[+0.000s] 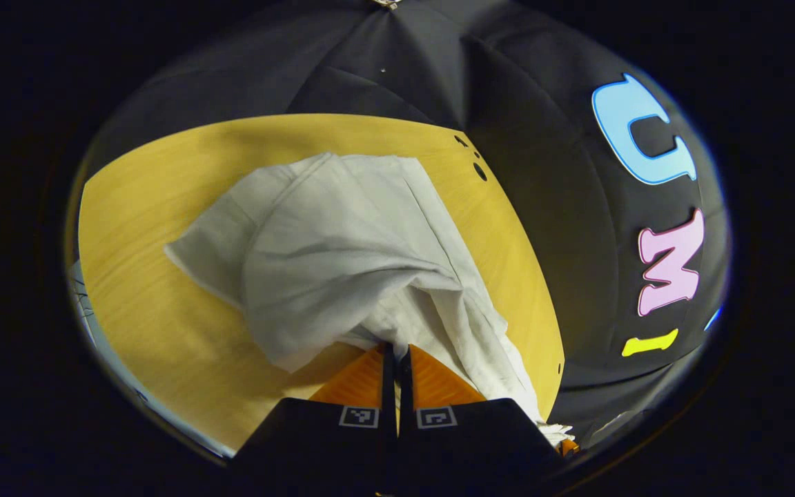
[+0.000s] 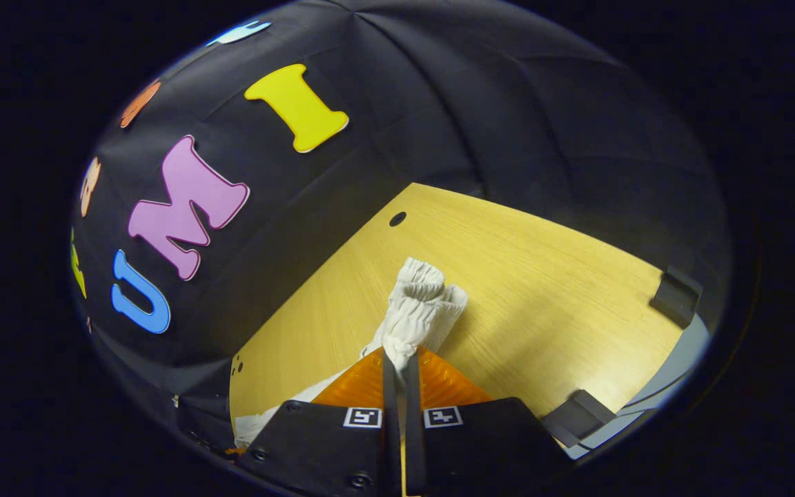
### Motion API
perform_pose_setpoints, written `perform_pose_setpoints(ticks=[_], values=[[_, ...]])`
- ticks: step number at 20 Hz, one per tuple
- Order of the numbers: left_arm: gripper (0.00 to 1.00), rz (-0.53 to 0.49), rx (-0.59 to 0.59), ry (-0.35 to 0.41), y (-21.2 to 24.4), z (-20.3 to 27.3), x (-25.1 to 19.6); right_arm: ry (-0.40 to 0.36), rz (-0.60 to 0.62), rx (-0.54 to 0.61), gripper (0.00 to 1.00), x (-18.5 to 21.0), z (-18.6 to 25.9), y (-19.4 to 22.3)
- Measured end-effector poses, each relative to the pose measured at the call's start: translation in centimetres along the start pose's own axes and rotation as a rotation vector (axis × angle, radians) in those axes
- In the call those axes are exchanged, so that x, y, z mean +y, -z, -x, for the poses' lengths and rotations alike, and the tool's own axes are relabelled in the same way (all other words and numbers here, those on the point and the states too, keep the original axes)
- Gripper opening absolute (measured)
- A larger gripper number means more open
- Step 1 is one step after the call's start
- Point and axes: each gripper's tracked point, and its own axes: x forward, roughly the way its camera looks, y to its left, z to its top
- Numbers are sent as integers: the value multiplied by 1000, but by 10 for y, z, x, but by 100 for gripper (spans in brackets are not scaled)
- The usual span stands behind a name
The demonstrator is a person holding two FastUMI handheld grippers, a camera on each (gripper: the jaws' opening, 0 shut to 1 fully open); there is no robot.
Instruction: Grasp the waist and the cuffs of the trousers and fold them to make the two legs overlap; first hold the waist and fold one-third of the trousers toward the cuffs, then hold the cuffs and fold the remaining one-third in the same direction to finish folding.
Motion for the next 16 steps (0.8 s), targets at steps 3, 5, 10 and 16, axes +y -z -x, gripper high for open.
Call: perform_pose_setpoints(ticks=[3, 5, 10, 16], values=[[6, -31, -3, -7, 11, 2, -3, -41, 47, -31, 7, 12, 15, -14], [6, -43, 2, -7, 18, 3, -6, -87, 84, -42, 7, 32, 24, -17], [6, -66, 8, -5, 28, 2, -10, -242, 212, -30, 7, 131, 27, -3], [6, -67, 16, 3, 32, 1, -13, -381, 357, 78, 7, 216, 24, 65]])
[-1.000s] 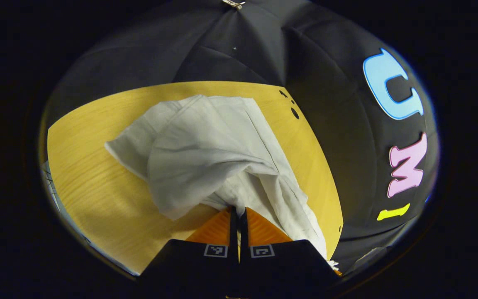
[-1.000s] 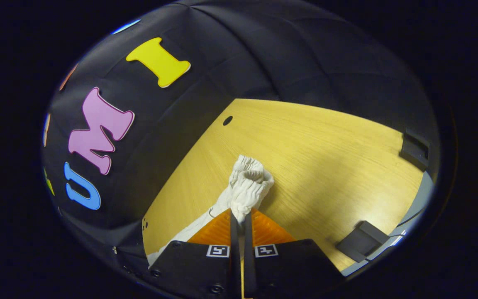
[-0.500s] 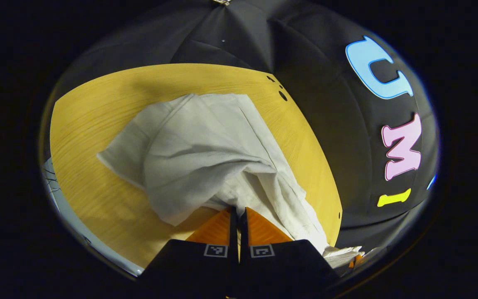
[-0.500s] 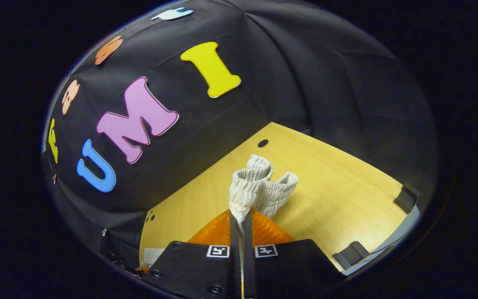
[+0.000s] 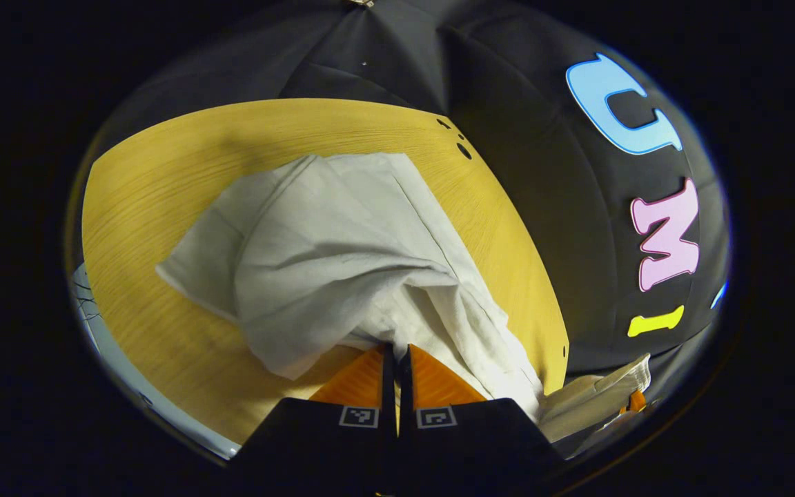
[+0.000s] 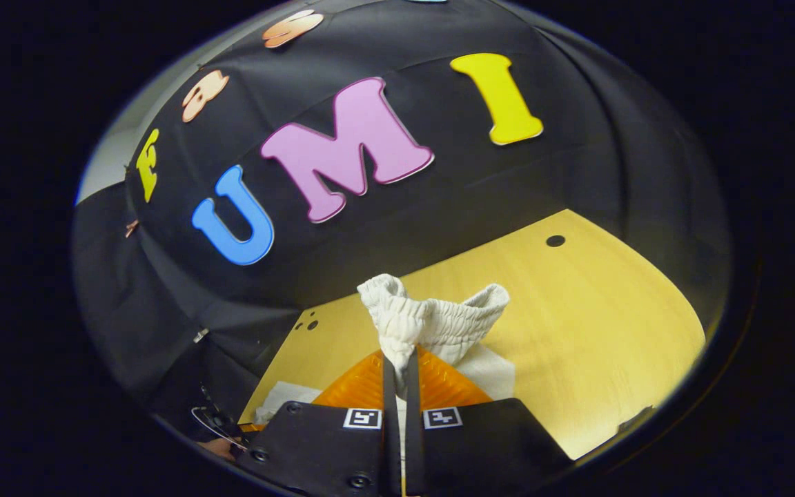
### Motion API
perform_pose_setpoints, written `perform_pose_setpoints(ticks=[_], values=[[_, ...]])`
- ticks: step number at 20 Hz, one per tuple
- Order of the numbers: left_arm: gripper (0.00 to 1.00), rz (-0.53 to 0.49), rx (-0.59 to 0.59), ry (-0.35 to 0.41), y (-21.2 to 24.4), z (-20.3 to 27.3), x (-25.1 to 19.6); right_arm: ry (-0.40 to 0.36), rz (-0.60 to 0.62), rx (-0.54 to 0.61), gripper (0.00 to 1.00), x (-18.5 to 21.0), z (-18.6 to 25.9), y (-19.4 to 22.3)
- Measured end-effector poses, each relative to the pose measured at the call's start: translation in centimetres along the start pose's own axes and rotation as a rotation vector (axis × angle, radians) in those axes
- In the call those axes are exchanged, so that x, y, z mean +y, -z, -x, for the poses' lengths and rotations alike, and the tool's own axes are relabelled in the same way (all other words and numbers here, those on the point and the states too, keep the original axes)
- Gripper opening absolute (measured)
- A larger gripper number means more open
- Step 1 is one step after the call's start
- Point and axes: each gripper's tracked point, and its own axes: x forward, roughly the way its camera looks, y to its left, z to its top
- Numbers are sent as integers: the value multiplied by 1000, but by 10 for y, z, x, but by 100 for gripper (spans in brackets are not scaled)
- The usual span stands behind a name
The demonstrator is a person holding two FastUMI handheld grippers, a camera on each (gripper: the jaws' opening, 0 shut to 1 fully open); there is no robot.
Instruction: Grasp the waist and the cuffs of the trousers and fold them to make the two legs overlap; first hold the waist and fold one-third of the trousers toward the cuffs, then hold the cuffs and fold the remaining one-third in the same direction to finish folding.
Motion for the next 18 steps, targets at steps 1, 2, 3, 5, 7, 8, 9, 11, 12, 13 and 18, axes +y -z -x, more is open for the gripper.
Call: perform_pose_setpoints(ticks=[1, 2, 3, 5, 7, 8, 9, 11, 12, 13, 18], values=[[6, -4, 0, 1, -1, 0, 0, -17, 23, 32, 7, 13, -8, 11], [6, -6, -1, 2, 0, -1, 0, -33, 50, 62, 7, 25, -15, 24], [6, -7, 0, 2, -1, 0, 1, -46, 76, 91, 7, 35, -20, 36], [6, -5, -2, 3, -2, 0, 1, -76, 119, 152, 7, 52, -33, 60], [6, -3, -4, 5, -2, 0, 1, -102, 161, 219, 7, 67, -43, 86], [6, 0, -4, 8, -2, -1, 0, -116, 185, 257, 7, 71, -49, 98], [6, 5, -4, 12, -3, -1, 1, -127, 211, 300, 7, 70, -51, 110], [6, 15, -4, 19, -3, -1, 1, -135, 260, 377, 7, 71, -59, 143], [6, 19, -5, 21, -2, -1, 1, -146, 263, 413, 10, 72, -63, 156], [6, 21, -7, 20, -2, -1, 1, -172, 259, 458, 15, 72, -59, 167], [6, 25, -15, 23, -3, -1, 2, -329, 174, 598, 31, 88, -41, 186]])
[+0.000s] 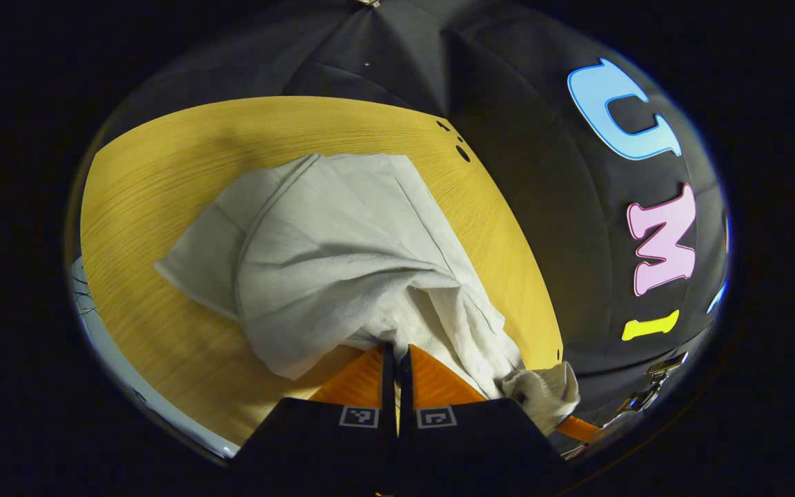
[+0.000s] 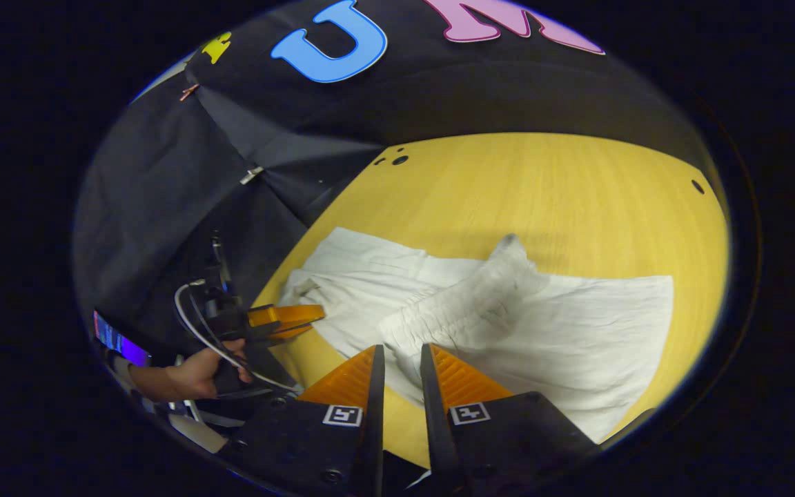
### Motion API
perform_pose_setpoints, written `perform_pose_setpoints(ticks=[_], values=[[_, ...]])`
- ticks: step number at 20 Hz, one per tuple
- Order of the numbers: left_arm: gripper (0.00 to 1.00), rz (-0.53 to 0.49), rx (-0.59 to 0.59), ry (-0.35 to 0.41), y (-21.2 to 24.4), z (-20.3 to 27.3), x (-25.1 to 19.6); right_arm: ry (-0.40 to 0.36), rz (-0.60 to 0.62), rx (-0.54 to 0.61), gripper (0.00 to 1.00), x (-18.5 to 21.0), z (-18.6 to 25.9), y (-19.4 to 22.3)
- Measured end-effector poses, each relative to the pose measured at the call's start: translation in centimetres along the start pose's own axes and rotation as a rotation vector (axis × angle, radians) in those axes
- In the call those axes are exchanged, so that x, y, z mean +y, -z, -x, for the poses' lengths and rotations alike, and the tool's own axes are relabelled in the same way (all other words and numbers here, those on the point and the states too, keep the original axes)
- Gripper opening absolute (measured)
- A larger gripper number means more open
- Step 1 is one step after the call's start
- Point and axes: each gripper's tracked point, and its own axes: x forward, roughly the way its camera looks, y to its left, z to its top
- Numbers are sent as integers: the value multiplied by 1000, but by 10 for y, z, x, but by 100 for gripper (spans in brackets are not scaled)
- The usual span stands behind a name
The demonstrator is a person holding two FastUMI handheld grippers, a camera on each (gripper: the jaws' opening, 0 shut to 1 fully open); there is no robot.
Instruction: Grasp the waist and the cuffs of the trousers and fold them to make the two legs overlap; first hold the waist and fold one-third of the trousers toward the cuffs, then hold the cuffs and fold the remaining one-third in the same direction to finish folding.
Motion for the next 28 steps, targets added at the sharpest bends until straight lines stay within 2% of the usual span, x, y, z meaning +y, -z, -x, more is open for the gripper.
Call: perform_pose_setpoints(ticks=[1, 2, 3, 4, 5, 6, 7, 8, 9, 11, 12, 14, 15, 18, 19, 20, 25, 28], values=[[6, 4, 0, 2, -1, 0, 0, -50, -36, -13, 34, 13, 7, -2], [6, 9, -1, 5, 0, 0, -1, -69, -64, -27, 35, 15, 9, -7], [6, 13, -1, 7, -1, 1, 0, -57, -77, -37, 35, 13, 5, -5], [6, 15, -3, 10, 0, 0, 0, -28, -86, -45, 46, 5, 6, -6], [6, 20, -4, 16, -1, 0, 0, 9, -101, -54, 36, -6, 11, -6], [6, 30, -4, 22, -1, 0, -1, 45, -125, -69, 46, -21, 19, -9], [6, 37, -7, 25, -3, 0, -2, 80, -153, -88, 36, -37, 27, -11], [6, 34, -11, 27, -4, 1, -3, 123, -180, -108, 46, -54, 37, -13], [6, 17, -18, 32, -6, 4, -7, 168, -204, -126, 46, -73, 47, -12], [6, -47, -34, 44, -8, 10, -18, 263, -260, -143, 26, -114, 63, -5], [6, -84, -41, 54, -9, 15, -25, 296, -287, -148, 26, -130, 69, 0], [6, -143, -53, 74, -12, 24, -39, 353, -343, -157, 46, -157, 82, 12], [6, -165, -59, 81, -14, 28, -46, 375, -372, -155, 36, -168, 87, 18], [6, -233, -96, 103, -19, 39, -71, 426, -445, -148, 36, -190, 92, 38], [5, -260, -106, 113, -21, 43, -81, 433, -467, -150, 27, -195, 94, 46], [5, -291, -114, 122, -21, 45, -92, 434, -485, -155, 36, -199, 98, 48], [5, -483, -136, 199, -12, 52, -158, 454, -518, -196, 36, -211, 119, 48], [5, -598, -118, 243, 9, 50, -192, 472, -520, -206, 36, -221, 135, 49]])
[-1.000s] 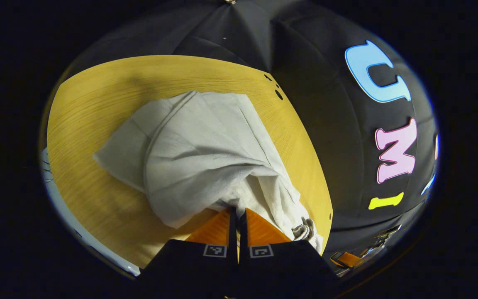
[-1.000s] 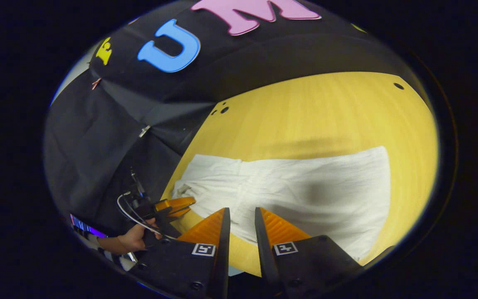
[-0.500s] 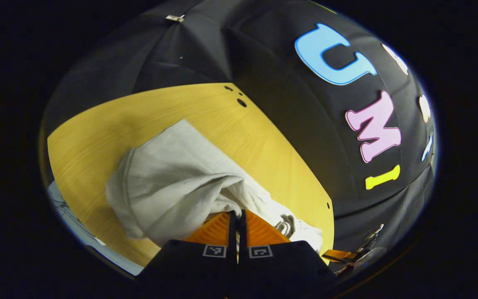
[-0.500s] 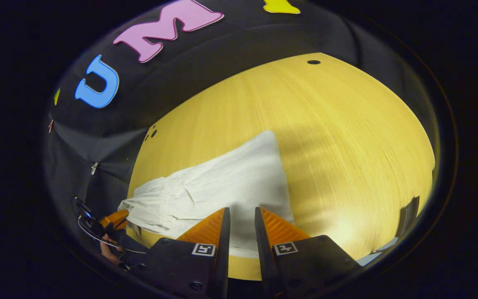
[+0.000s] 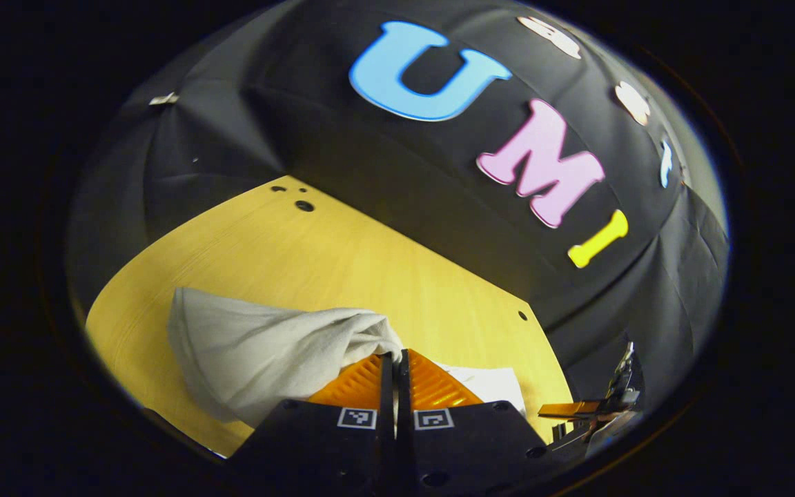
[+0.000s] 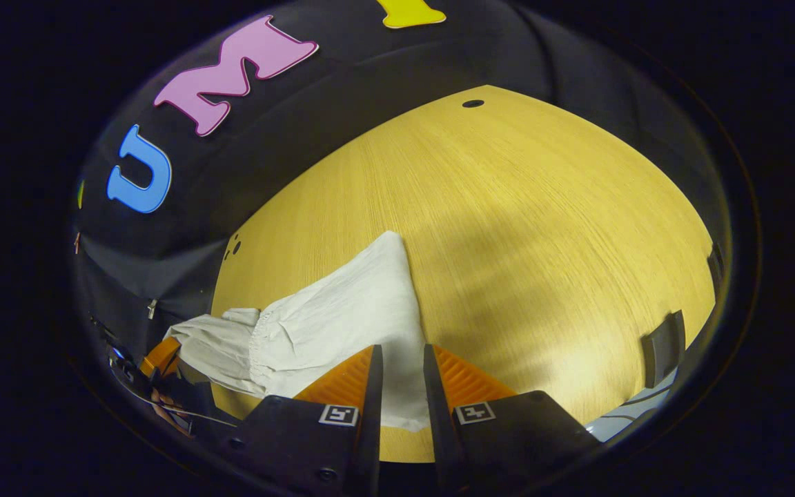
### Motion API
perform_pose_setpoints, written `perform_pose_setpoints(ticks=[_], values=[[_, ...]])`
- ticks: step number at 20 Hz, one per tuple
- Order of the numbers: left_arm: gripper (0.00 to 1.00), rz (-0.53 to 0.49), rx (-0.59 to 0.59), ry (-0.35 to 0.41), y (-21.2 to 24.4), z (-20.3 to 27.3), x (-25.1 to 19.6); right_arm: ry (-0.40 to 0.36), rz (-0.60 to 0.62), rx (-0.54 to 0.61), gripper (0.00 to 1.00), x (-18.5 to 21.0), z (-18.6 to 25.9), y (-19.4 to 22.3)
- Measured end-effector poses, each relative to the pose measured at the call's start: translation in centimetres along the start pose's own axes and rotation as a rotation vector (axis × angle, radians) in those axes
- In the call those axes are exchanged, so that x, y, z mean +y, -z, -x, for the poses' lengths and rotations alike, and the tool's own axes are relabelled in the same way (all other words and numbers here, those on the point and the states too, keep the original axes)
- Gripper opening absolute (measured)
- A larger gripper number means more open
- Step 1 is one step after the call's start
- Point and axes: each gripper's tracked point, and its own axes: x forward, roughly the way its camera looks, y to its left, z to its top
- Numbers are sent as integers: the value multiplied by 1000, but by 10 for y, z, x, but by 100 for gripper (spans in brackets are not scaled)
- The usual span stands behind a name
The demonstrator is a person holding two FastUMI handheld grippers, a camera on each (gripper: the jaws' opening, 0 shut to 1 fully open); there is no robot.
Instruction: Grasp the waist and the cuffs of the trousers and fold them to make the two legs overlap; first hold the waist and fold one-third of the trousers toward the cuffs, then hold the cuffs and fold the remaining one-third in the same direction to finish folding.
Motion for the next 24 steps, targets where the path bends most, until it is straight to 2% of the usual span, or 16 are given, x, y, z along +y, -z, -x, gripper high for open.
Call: perform_pose_setpoints(ticks=[4, 8, 11, 15, 16, 17, 18, 19, 22, 23, 24], values=[[5, -141, 48, 60, 15, -19, -47, 4, -35, -18, 36, -14, 10, -9], [5, -325, 111, 100, 41, -35, -90, 12, -55, -26, 36, -28, 19, -14], [5, -530, 161, 97, 64, -51, -112, 24, -68, -47, 36, -37, 29, -23], [5, -771, 205, 135, 94, -67, -143, 35, -86, -73, 36, -52, 46, -30], [5, -834, 209, 142, 98, -70, -147, 39, -93, -78, 27, -56, 49, -31], [5, -920, 204, 148, 101, -73, -150, 44, -101, -81, 36, -59, 53, -32], [5, -1015, 199, 154, 105, -70, -153, 48, -109, -85, 27, -63, 56, -33], [5, -1108, 196, 163, 111, -70, -158, 53, -119, -85, 36, -70, 58, -31], [5, -1304, 208, 205, 127, -73, -162, 63, -147, -89, 36, -88, 60, -29], [5, -1340, 218, 219, 130, -72, -163, 67, -154, -92, 27, -90, 61, -29], [5, -1372, 230, 229, 133, -72, -160, 70, -160, -95, 36, -93, 63, -30]])
